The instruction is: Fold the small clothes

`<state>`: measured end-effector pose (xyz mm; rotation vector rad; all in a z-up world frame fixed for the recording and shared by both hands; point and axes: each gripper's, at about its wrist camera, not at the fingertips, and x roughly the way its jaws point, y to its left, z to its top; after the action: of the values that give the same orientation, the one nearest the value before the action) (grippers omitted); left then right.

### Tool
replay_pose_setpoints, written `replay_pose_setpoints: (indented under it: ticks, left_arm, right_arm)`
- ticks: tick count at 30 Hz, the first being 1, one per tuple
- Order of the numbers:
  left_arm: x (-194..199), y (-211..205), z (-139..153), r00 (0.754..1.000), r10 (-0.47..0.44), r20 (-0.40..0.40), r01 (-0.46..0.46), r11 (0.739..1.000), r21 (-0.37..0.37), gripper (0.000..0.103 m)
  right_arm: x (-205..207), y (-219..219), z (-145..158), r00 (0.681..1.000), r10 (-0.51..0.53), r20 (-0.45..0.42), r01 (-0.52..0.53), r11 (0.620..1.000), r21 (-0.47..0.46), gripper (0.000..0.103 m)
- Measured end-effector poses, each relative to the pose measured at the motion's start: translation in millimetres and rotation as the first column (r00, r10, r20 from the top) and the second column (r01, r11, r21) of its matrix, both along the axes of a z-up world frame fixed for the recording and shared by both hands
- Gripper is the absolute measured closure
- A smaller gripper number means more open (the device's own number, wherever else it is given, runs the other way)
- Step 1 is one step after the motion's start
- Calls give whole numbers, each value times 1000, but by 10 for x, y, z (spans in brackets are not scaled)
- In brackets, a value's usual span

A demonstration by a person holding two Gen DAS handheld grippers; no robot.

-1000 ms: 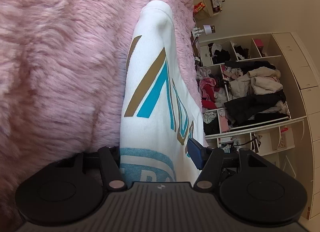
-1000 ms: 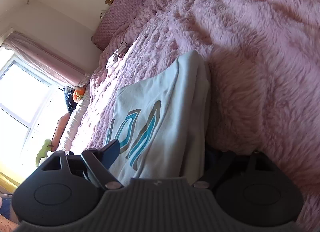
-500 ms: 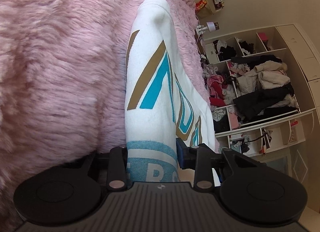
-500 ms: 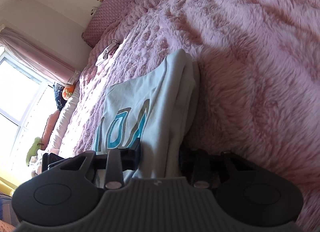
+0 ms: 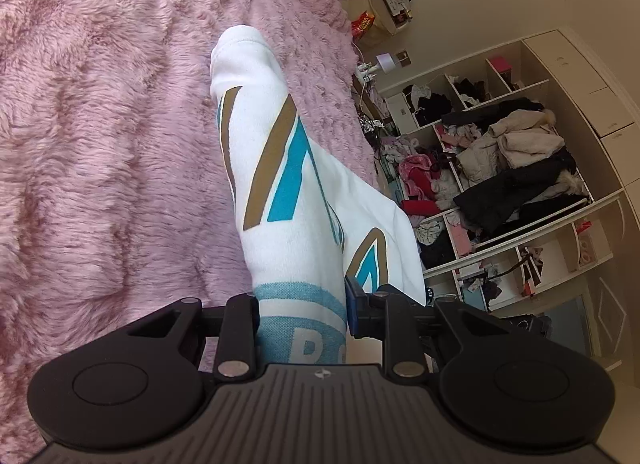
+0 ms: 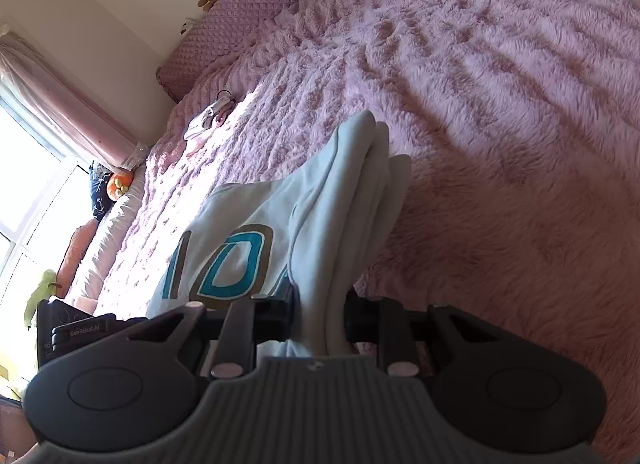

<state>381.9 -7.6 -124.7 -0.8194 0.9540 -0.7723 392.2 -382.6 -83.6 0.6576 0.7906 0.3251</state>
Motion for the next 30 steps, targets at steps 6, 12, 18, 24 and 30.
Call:
replay_pose_setpoints:
  ticks: [6,12,18,24,30]
  left_arm:
    - [-456,436,599,997,33,73,-35,999,19,75]
    - [-944,926,1089,987,81,142,-88,995,41,75]
    - [-1315,1318,1212,978,120,168,-132,990,58,75]
    - [-1447,1606,994,979,144,146,-153,987,50,75]
    - [-1348,1764,579,985,146,95,-152,987,55,75]
  right_arm:
    - [-372,423,679,996,53,78,-52,999,-10,85]
    - [-835,1019,1240,980,136,147,-133,991,-30,85]
    - [-1205,1551,1442,966,202,161,-195,979,-54,85]
    - [-1368,1904,1334,961,239,143,-229,970,-81,85]
    - [-1260,2086,945,963,258,79,-251,964,-91,85]
